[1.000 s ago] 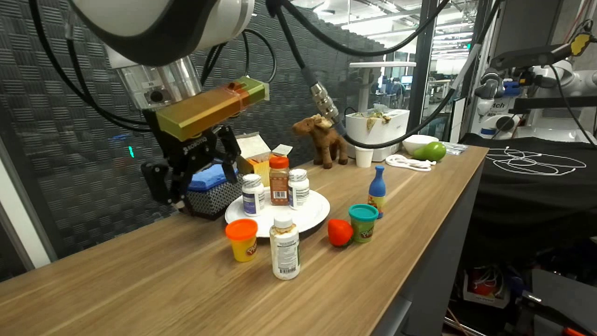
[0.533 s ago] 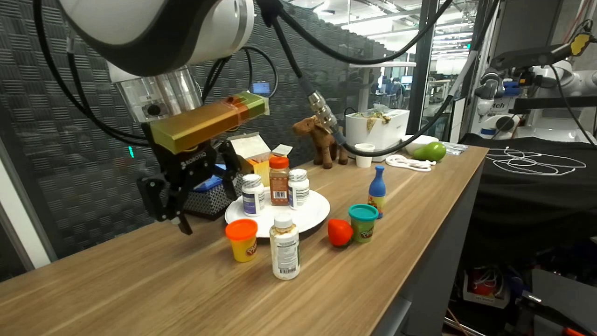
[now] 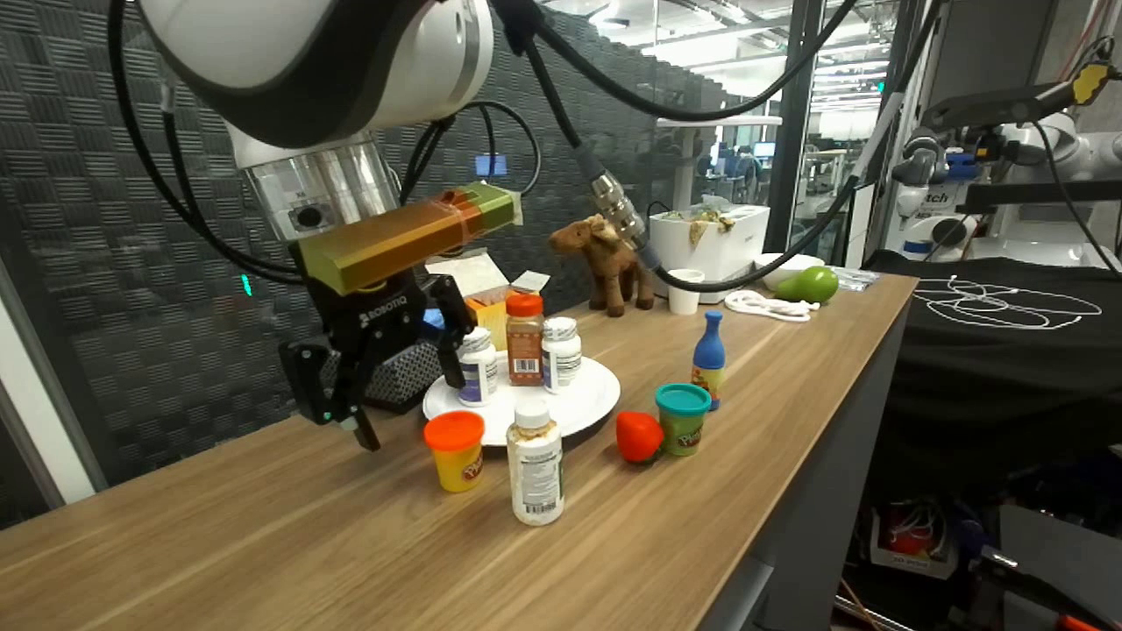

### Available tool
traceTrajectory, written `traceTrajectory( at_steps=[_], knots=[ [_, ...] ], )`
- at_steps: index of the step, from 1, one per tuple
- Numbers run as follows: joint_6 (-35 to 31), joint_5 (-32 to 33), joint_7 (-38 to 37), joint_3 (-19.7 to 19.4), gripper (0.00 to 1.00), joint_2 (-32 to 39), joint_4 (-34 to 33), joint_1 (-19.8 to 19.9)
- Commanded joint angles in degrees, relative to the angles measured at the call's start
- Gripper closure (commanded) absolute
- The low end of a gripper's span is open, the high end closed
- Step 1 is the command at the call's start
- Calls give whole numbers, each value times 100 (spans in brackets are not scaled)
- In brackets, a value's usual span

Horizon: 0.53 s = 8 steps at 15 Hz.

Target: Put the containers and strawberry on the white plate

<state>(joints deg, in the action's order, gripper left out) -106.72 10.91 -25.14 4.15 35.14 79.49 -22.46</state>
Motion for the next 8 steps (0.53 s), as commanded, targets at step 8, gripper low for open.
traceTrajectory(
  at_steps=[8],
  knots=[
    [86,-439,49,76,0,-212,396,268]
  ],
)
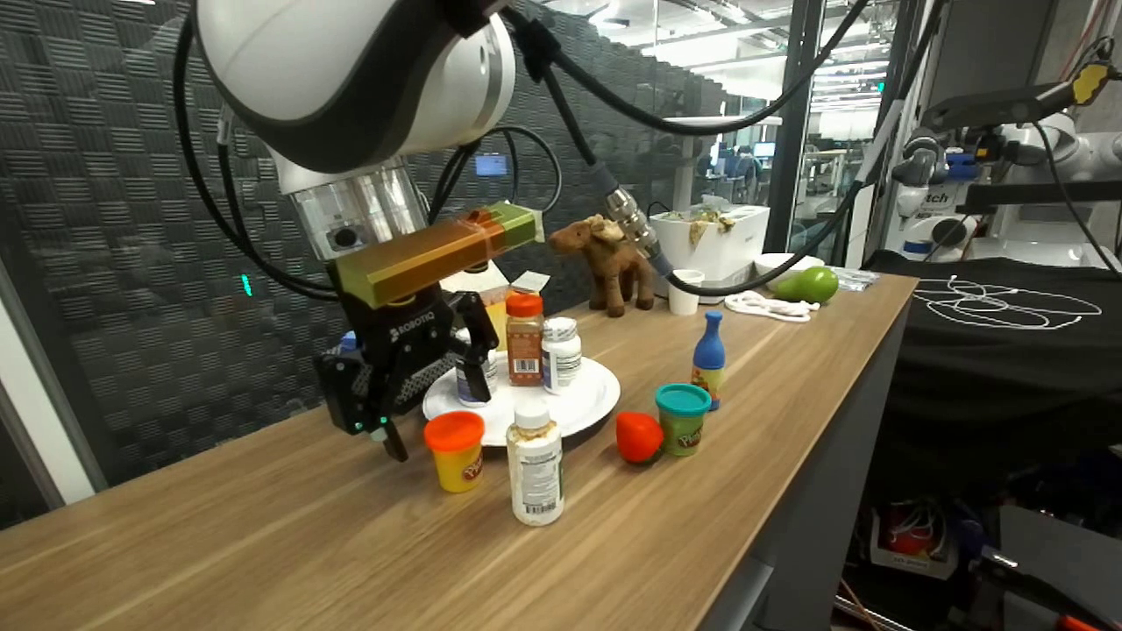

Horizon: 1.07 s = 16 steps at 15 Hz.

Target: Put the containers and strawberry on the white plate

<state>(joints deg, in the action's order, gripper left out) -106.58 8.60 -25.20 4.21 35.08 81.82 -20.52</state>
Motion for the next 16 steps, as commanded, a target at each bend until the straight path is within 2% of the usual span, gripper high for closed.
traceTrajectory(
  at_steps=[1,2,4,7,10,16],
  knots=[
    [86,-245,54,72,0,-208,171,84],
    [89,-281,67,77,0,-208,179,91],
    [83,-352,98,92,26,-200,188,107],
    [149,-418,52,89,51,-194,165,86],
    [188,-390,-60,54,72,-266,191,56],
    [352,-108,-378,-68,73,-562,163,-52]
  ],
)
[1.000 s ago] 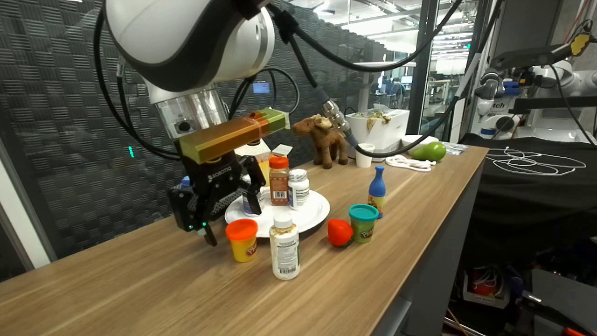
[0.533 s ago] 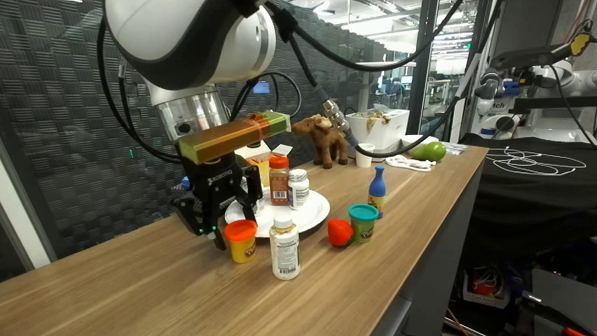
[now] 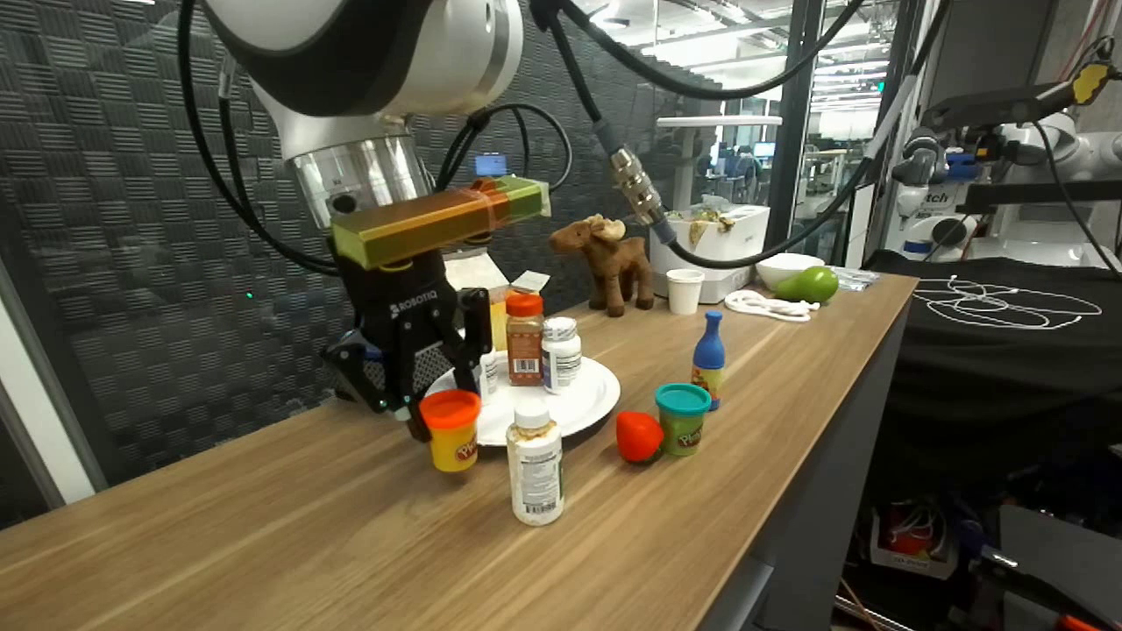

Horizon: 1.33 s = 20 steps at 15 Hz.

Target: Put the containers and strawberry on the white plate

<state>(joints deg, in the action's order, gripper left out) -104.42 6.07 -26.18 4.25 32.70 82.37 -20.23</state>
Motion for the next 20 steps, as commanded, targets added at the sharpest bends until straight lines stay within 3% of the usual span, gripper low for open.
traceTrajectory(
  at_steps=[1,11,20],
  knots=[
    [152,181,-330,-82,73,-377,117,-71],
    [-95,343,-232,-274,73,-374,293,292],
    [-124,492,760,-272,73,99,-179,668]
  ],
)
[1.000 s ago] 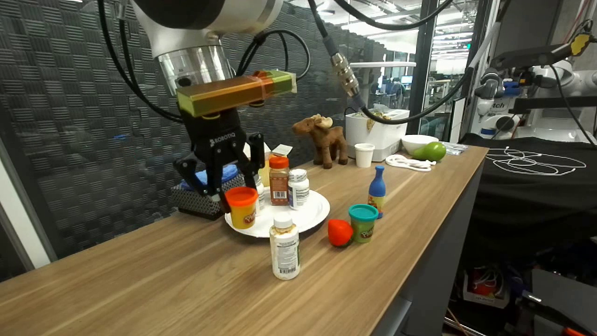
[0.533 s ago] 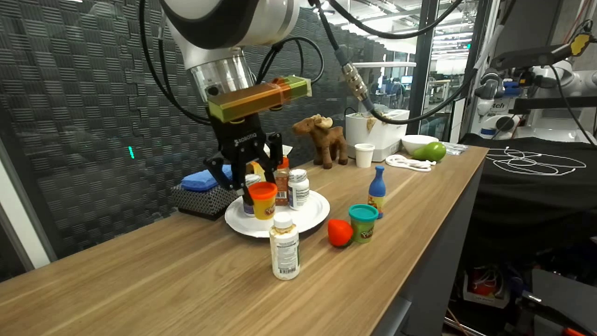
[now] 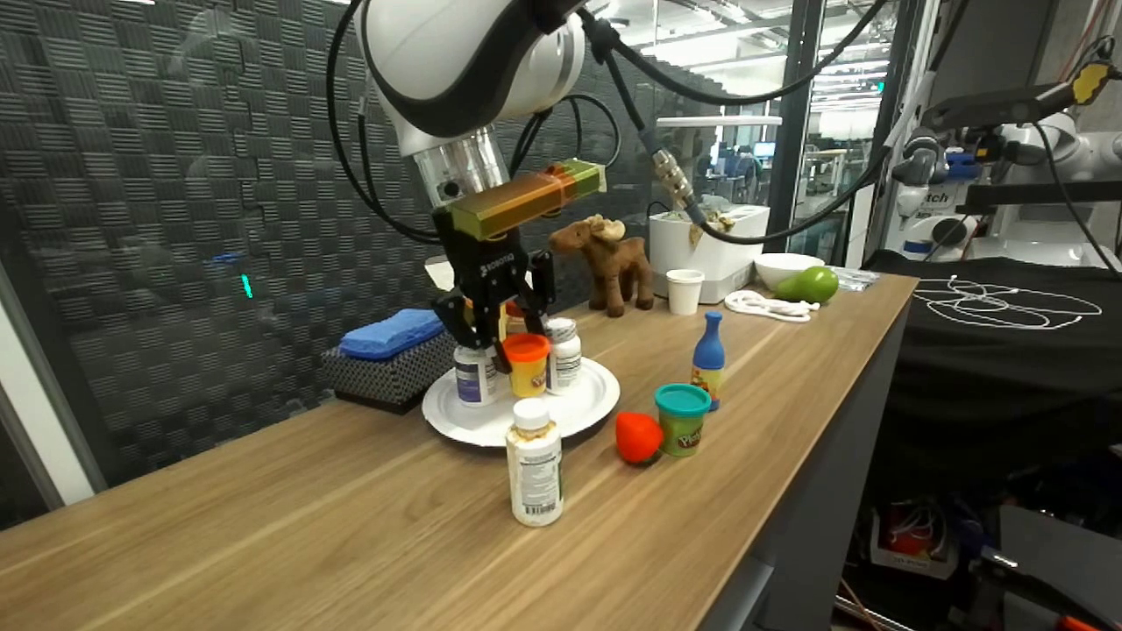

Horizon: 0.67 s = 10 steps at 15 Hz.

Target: Put the containers and strawberry on the white plate

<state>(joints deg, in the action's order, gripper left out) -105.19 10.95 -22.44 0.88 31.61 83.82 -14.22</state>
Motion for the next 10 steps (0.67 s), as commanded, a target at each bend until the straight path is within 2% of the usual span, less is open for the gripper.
traceTrajectory(
  at_steps=[1,10],
  knots=[
    [-88,-34,527,97,73,267,-373,84],
    [-122,-162,1268,423,73,579,-694,-30]
  ],
)
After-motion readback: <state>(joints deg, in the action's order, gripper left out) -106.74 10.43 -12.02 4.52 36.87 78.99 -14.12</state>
